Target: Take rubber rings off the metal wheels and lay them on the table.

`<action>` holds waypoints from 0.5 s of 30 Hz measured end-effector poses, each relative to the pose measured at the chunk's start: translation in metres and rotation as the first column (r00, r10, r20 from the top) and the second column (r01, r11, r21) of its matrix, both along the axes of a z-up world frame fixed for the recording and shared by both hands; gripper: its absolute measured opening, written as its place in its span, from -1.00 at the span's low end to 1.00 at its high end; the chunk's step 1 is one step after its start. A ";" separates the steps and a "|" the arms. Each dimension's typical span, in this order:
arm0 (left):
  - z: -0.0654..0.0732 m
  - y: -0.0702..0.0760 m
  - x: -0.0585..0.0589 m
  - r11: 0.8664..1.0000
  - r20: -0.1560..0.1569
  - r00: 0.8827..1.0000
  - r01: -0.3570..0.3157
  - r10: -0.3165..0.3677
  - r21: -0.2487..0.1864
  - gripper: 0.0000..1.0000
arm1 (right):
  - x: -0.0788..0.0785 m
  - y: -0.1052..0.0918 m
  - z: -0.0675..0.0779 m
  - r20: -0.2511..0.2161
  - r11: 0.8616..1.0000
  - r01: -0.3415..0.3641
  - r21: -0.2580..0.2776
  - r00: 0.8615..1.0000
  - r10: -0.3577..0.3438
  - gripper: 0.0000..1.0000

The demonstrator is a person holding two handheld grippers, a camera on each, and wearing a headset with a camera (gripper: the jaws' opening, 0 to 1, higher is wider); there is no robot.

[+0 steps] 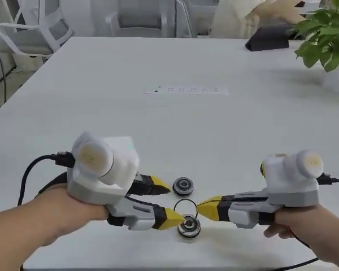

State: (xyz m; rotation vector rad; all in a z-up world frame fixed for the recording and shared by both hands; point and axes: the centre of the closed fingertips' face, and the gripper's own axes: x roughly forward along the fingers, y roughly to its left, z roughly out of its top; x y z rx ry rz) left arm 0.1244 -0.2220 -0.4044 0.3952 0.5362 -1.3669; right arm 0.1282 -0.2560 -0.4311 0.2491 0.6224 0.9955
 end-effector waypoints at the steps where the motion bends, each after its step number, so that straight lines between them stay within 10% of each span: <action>1: 0.001 0.002 0.001 1.000 0.001 1.000 -0.004 0.004 -0.001 -0.32 | 0.002 0.001 0.002 0.003 1.000 -0.002 -0.001 1.000 0.002 -1.00; 15: 0.011 0.032 0.011 0.998 0.022 0.998 -0.066 0.066 -0.006 -0.15 | 0.016 0.018 0.006 0.014 0.997 -0.060 -0.043 0.998 0.061 -1.00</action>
